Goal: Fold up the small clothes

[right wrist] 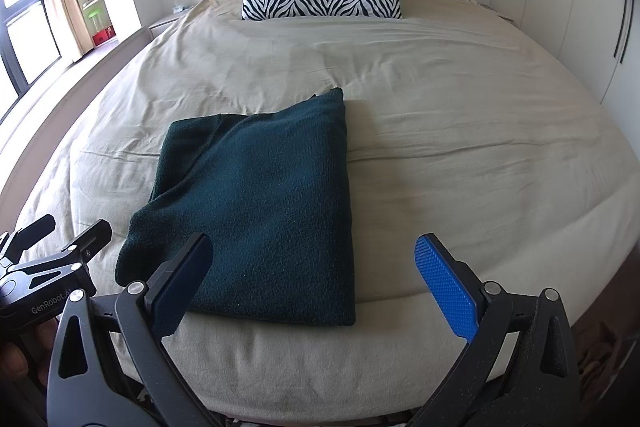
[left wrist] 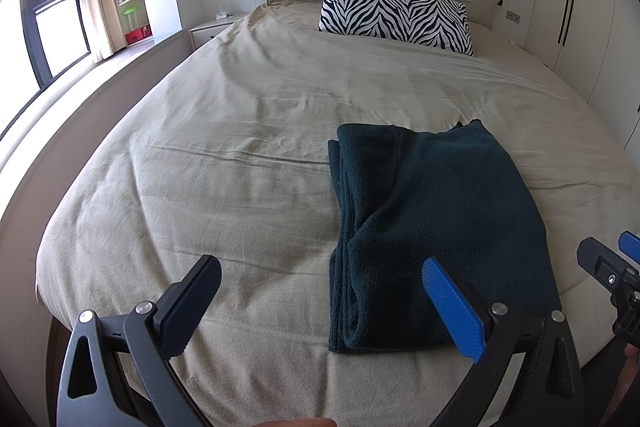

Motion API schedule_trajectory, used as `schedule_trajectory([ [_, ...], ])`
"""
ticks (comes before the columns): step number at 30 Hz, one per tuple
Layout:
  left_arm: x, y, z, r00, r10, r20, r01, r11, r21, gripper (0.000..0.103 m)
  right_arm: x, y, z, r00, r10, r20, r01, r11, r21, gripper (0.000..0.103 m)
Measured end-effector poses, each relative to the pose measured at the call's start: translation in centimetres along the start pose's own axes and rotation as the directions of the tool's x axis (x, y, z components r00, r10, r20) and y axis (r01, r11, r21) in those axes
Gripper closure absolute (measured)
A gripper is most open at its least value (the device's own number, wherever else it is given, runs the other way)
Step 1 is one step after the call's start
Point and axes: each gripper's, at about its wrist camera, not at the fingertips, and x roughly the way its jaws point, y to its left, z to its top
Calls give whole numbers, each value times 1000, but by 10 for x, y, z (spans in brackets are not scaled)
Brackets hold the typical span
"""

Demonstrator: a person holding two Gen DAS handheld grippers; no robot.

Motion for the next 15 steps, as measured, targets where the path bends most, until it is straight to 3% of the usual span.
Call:
schedule_trajectory([
  [15, 1, 0, -2, 1000, 1, -3, -1, 1000, -1, 0, 0, 0, 0, 1000, 0, -1, 0, 1000, 0, 0],
])
